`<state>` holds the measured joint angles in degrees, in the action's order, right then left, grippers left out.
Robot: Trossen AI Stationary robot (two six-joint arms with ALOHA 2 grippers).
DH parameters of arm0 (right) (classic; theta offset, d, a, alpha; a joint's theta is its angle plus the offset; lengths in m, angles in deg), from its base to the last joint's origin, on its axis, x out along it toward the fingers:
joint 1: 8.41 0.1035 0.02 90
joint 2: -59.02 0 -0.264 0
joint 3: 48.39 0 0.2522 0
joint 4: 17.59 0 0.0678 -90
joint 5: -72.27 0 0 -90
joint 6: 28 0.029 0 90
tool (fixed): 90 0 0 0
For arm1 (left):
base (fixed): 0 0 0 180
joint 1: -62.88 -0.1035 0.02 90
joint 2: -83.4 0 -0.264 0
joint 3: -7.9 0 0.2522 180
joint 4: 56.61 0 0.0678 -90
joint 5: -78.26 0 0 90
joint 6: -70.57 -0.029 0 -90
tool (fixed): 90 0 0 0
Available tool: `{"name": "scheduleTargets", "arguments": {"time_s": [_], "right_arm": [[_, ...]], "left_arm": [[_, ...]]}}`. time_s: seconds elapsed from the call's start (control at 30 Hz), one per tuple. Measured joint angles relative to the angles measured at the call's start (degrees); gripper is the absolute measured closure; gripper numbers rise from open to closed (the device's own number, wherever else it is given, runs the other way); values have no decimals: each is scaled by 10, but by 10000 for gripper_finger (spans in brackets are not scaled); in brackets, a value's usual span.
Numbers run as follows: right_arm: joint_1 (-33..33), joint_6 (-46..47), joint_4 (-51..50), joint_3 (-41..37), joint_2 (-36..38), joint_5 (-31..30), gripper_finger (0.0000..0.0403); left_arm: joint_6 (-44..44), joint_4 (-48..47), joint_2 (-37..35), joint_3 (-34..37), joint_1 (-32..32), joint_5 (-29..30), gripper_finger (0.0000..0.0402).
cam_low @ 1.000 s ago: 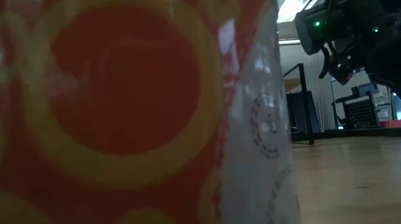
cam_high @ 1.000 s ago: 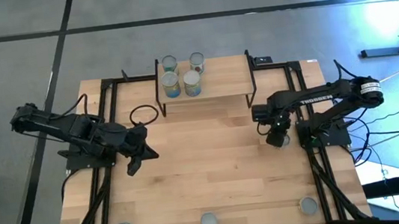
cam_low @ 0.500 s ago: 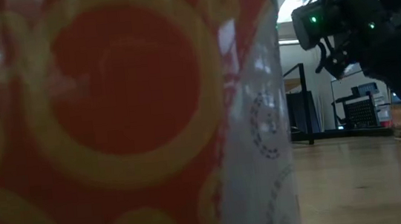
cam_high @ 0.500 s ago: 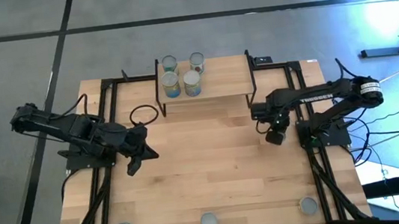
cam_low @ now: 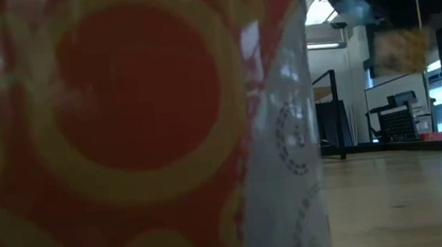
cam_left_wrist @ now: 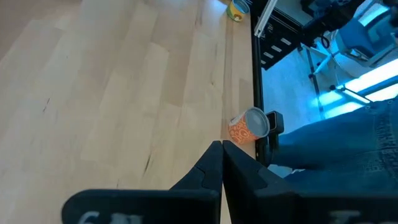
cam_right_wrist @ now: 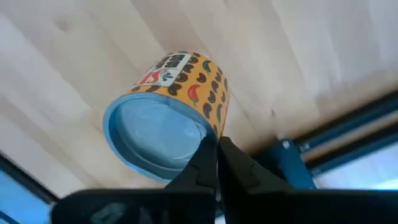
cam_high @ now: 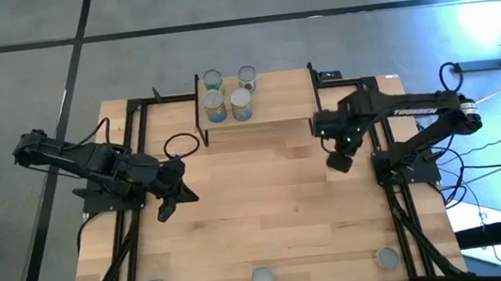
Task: Pick and place cans onto a shelf
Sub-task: Put the canned black beans on the shelf
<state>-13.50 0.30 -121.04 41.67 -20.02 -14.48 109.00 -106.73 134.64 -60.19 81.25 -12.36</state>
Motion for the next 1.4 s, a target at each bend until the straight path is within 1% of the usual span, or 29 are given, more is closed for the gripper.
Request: {"name": "scheduleTargets", "arguments": {"time_s": [0.17,0.43,0.5,0.6,0.77,0.83,0.93,1.0,1.1,1.23,1.4], "right_arm": [[0,-4,-3,114,-38,-14,402],[-41,-88,-2,312,-133,-69,402],[-60,-119,-2,364,-158,-74,402],[-93,-162,-2,433,-199,-96,402],[-164,-203,-3,522,-254,-103,402],[-195,-216,-3,547,-276,-97,402],[-241,-225,-3,570,-301,-73,402],[-267,-227,-3,579,-316,-58,402],[-297,-238,-4,579,-341,-53,402],[-318,-262,-4,579,-367,-51,402],[-327,-287,7,579,-388,-51,402]], "left_arm": [[-7,-1,0,0,0,-5,401],[-20,-2,0,0,0,-21,401],[-20,-2,0,0,0,-21,401],[-21,-2,0,0,0,-21,401],[-21,-1,0,0,0,-23,401],[-21,-1,0,0,0,-30,401],[-21,-1,0,0,0,-34,401],[-21,-1,0,0,0,-34,401],[-21,-1,0,0,0,-34,401],[-21,-1,0,0,0,-34,401],[-20,-1,0,0,0,-34,401]]}}
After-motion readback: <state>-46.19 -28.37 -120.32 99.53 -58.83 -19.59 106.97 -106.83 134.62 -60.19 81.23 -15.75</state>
